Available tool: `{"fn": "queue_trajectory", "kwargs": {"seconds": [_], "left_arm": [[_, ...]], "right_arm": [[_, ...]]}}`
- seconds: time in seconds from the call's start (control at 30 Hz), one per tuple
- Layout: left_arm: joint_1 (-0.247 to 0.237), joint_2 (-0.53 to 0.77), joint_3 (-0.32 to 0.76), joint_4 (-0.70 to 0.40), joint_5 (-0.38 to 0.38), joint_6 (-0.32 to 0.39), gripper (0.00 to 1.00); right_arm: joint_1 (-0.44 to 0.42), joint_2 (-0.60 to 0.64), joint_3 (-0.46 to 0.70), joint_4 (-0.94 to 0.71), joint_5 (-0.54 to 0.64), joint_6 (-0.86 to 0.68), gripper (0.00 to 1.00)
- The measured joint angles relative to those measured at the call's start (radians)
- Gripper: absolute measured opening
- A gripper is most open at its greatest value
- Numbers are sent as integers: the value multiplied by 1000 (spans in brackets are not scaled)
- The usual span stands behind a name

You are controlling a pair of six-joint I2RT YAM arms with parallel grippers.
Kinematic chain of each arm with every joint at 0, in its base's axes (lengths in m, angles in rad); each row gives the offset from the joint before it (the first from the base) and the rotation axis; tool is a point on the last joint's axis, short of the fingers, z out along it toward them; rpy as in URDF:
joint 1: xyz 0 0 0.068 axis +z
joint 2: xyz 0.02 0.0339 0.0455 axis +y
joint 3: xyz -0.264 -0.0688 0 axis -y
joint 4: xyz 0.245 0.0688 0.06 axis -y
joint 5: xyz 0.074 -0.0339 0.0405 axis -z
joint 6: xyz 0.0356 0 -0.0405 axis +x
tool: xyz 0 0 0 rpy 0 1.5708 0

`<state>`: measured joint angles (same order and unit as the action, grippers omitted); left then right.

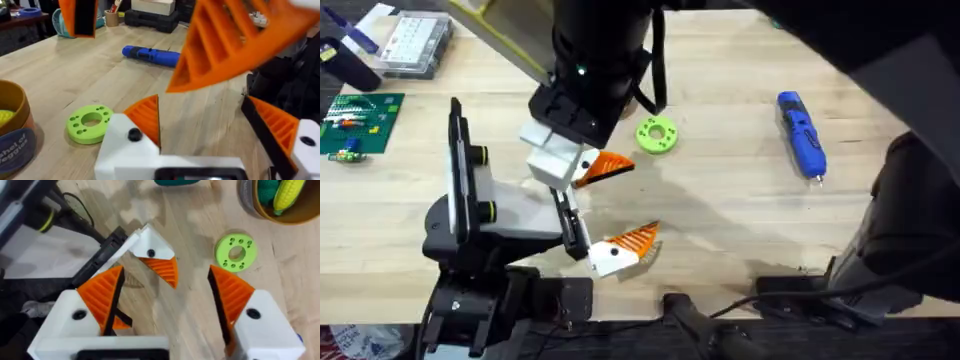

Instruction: Pick up the gripper from the table and insert it into the empty holder that is missing its gripper. Then pick up a screw, insert it into the mounting hole, and use the screwdriver to tighten it. Finally, clean up the table by picking up the vegetable and placing it into the bucket.

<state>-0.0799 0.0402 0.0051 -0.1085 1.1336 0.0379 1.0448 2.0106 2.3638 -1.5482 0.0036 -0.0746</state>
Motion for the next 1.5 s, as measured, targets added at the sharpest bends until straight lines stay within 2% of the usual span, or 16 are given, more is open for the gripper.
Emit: {"fn": "queue_trajectory", "kwargs": {"seconds": [0.67,0.77,0.87,1.0,1.17,1.5], "left_arm": [[0,0,0,0,0,0,995],[0,0,0,0,0,1,805],[0,0,0,0,0,7,532],[0,0,0,0,0,8,365],[0,0,0,0,-1,8,27],[0,0,0,0,0,10,5]], "right_arm": [[0,0,0,0,-6,0,994],[0,0,0,0,-6,0,994],[0,0,0,0,-6,0,994],[0,0,0,0,-6,0,995],[0,0,0,0,-6,0,994],[0,0,0,0,-6,0,995]]}}
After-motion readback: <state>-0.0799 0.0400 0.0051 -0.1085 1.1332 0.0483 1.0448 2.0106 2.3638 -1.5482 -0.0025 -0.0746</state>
